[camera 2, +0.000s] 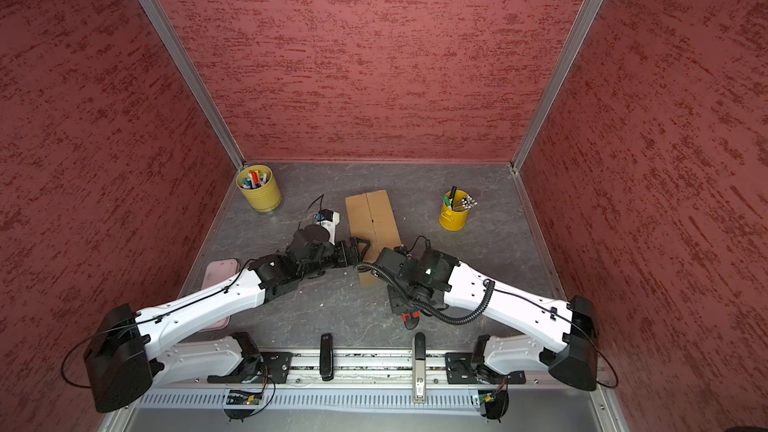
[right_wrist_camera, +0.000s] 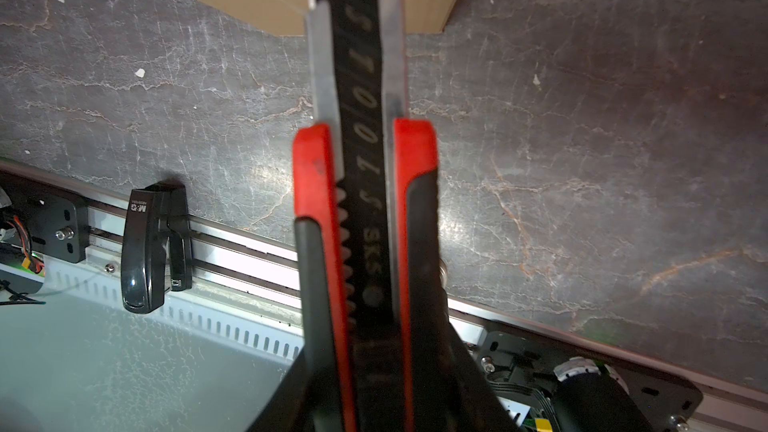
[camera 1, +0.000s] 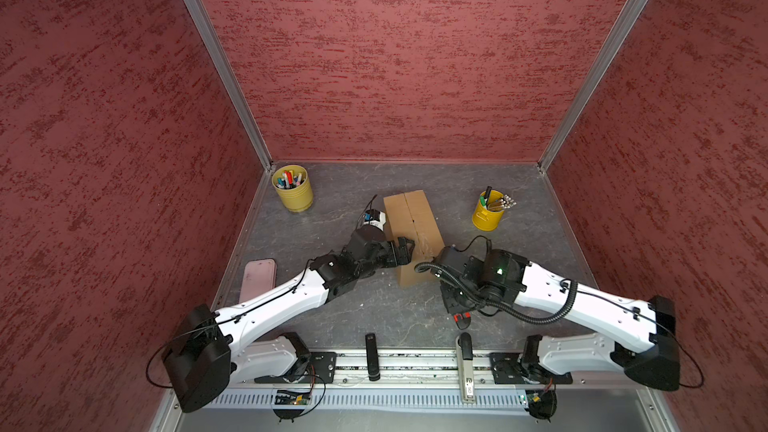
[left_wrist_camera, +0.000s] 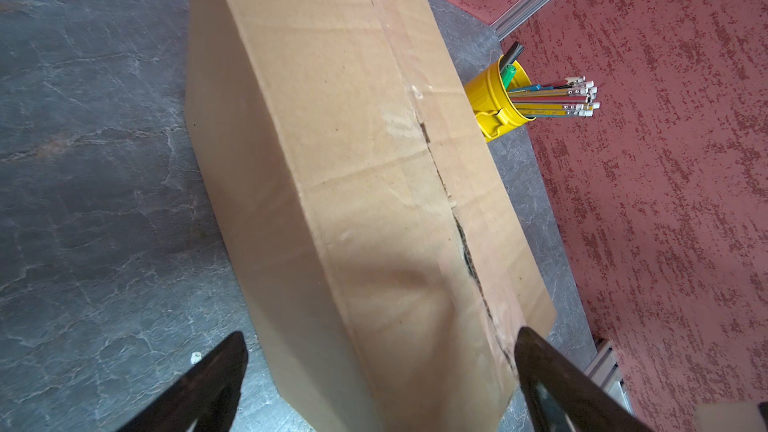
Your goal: Unpack the express box
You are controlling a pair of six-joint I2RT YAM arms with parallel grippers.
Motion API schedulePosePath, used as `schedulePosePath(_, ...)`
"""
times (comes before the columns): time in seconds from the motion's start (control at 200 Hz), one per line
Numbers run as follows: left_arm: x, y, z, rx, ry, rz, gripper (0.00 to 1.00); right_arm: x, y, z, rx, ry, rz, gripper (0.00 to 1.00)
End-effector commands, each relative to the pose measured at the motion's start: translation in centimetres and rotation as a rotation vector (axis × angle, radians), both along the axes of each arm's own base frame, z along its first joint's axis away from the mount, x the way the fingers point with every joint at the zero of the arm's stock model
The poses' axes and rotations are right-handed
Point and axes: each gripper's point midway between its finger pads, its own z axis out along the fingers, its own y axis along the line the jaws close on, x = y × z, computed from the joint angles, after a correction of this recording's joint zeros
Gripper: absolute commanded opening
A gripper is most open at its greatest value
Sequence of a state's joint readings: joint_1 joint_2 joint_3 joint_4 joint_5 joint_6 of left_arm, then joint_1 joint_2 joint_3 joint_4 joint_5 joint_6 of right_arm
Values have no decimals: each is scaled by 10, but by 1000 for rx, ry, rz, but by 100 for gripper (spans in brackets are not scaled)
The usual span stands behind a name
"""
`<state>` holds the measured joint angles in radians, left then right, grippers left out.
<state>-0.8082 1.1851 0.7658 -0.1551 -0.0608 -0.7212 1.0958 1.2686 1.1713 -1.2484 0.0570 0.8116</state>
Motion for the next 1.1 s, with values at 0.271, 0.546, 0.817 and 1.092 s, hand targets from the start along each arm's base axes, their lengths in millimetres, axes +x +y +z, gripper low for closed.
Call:
schedulePosePath(0.271,-1,-5,8,-29,-27,-10,100,0,-11,6,-1,-29,-32,3)
schedulePosePath(0.546,5,-6,27,-37,-65,-17,100,-1,-16,8,-14,-30,-58,2)
schedulePosePath(0.817,7,-4,38,-24,-98,-38,100,-3,-26,4,-64,-21,-71,2)
schedulePosePath(1.092,9,-12,23,-32,-69,-62,100,1,-19,0,-67,-24,-63,2)
